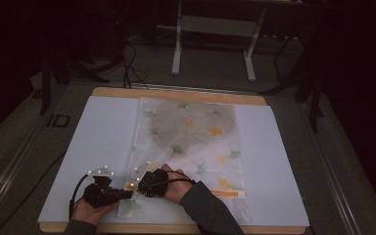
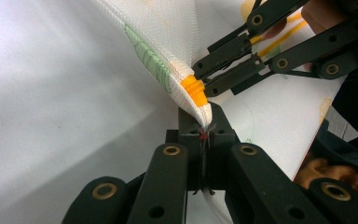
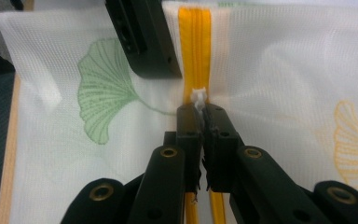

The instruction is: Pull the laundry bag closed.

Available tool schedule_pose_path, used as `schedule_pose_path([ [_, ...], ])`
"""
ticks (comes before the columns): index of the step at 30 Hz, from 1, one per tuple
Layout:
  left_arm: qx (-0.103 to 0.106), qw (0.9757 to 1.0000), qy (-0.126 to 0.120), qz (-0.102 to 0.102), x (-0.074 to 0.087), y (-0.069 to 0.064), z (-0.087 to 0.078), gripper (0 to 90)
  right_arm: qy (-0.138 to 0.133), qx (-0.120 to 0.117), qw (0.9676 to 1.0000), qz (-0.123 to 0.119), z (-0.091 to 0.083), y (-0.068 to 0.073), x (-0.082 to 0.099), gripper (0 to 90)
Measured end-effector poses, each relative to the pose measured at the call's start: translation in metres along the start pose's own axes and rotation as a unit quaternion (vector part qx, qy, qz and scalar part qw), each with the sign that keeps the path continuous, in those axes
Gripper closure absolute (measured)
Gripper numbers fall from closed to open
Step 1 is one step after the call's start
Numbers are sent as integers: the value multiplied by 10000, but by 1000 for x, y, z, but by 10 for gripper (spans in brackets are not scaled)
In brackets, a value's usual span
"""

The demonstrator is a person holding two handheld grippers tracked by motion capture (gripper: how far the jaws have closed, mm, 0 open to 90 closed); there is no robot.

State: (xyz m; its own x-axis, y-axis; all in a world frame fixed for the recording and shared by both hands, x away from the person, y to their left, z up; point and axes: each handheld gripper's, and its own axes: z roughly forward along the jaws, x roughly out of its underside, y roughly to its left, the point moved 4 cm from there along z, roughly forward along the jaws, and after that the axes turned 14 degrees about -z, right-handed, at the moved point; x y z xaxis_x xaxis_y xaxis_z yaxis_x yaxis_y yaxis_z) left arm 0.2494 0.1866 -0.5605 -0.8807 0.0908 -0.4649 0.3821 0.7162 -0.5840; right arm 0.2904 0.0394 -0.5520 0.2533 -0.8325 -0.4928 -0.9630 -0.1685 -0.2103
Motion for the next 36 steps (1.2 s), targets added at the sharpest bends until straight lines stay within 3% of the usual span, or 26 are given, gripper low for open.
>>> schedule_pose_path([
  [13,70,9999,-110,-43,-1,0,-3,881,16,-5,10000,73,-2,0,6,865],
  [36,151,9998,-151,-40,-1,0,-6,881,198,118,9997,-100,-6,2,10,900],
])
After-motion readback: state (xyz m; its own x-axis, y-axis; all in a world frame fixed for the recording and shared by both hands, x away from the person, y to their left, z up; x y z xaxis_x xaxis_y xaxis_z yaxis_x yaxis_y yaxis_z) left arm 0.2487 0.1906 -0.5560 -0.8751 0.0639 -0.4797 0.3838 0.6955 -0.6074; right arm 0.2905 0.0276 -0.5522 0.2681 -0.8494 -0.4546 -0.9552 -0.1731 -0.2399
